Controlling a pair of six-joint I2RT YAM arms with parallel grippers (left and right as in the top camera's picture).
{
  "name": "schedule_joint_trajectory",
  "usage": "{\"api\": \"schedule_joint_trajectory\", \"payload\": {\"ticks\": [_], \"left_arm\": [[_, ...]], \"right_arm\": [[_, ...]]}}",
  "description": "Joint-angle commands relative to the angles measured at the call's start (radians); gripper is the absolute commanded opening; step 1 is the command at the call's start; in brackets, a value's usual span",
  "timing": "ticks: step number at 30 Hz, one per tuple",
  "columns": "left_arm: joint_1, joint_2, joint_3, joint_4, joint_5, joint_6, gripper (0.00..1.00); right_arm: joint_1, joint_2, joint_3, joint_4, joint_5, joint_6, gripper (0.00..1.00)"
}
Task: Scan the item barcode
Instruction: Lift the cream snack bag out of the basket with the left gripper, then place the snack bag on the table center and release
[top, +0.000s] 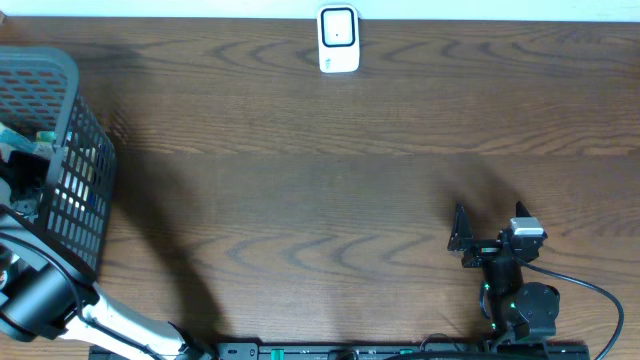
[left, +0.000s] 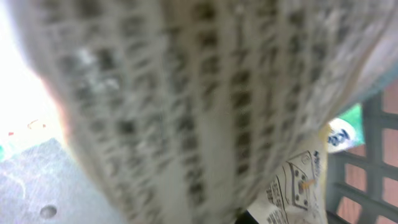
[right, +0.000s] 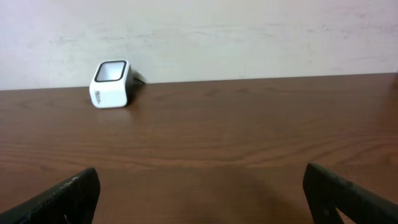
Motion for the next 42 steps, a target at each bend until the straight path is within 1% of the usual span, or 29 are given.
{"api": "schedule_joint_trajectory", "payload": {"ticks": [1, 5, 6, 8, 14, 15, 18, 20, 22, 24, 25, 28, 30, 33, 36, 38, 41, 42], "left_arm": [[0.0, -0.119, -0.018, -0.002, -0.022, -0.031, 0.07], [0.006, -0.294, -0.018, 0.024, -0.022, -0.094, 0.07], [0.006, -0.381, -0.018, 0.041, -0.022, -0.122, 0.07], [0.005, -0.492, -0.018, 0.061, -0.022, -0.151, 0.07], [-0.006, -0.772, -0.018, 0.08, -0.012, -0.214, 0.07], [-0.021, -0.832, -0.018, 0.081, 0.028, -0.214, 0.07], [-0.084, -0.911, -0.018, 0.064, 0.134, -0.209, 0.07], [-0.141, -0.932, -0.018, 0.031, 0.175, -0.205, 0.07], [-0.224, -0.941, -0.018, -0.034, 0.185, -0.201, 0.07], [-0.323, -0.938, -0.018, -0.098, 0.186, -0.16, 0.07], [-0.426, -0.923, -0.019, -0.152, 0.185, -0.116, 0.07], [-0.575, -0.878, -0.019, -0.225, 0.185, -0.049, 0.07], [-0.725, -0.797, -0.019, -0.304, 0.172, 0.036, 0.07], [-0.855, -0.67, -0.019, -0.349, 0.166, 0.12, 0.07], [-0.951, -0.523, -0.019, -0.35, 0.166, 0.15, 0.07], [-1.015, -0.397, -0.019, -0.334, 0.166, 0.15, 0.08], [-1.066, -0.278, -0.019, -0.308, 0.166, 0.144, 0.07], [-1.086, -0.225, -0.019, -0.295, 0.166, 0.123, 0.07]], "right_arm": [[0.01, -0.003, -0.002, -0.004, -0.002, -0.011, 0.99], [0.01, -0.003, -0.002, -0.004, -0.002, -0.011, 0.99], [0.01, -0.003, -0.002, -0.004, -0.002, -0.011, 0.99], [0.01, -0.003, -0.002, -0.004, -0.002, -0.011, 0.99], [0.01, -0.003, -0.002, -0.004, -0.002, -0.011, 0.99], [0.01, -0.003, -0.002, -0.004, -0.002, -0.011, 0.99], [0.01, -0.003, -0.002, -0.004, -0.002, -0.011, 0.99], [0.01, -0.003, -0.002, -0.004, -0.002, -0.011, 0.99], [0.01, -0.003, -0.002, -0.004, -0.002, -0.011, 0.99], [0.01, -0.003, -0.002, -0.004, -0.002, -0.011, 0.99], [0.01, -0.003, -0.002, -0.004, -0.002, -0.011, 0.99], [0.01, -0.003, -0.002, -0.004, -0.002, -0.011, 0.99], [0.01, -0.003, -0.002, -0.004, -0.002, -0.011, 0.99], [0.01, -0.003, -0.002, -0.004, -0.002, -0.011, 0.99], [0.01, -0.003, -0.002, -0.004, -0.002, -0.011, 0.99], [0.01, -0.003, -0.002, -0.004, -0.002, -0.011, 0.99], [0.01, -0.003, -0.002, -0.004, -0.002, -0.011, 0.99], [0.01, -0.003, -0.002, -0.004, -0.002, -0.011, 0.99]]}}
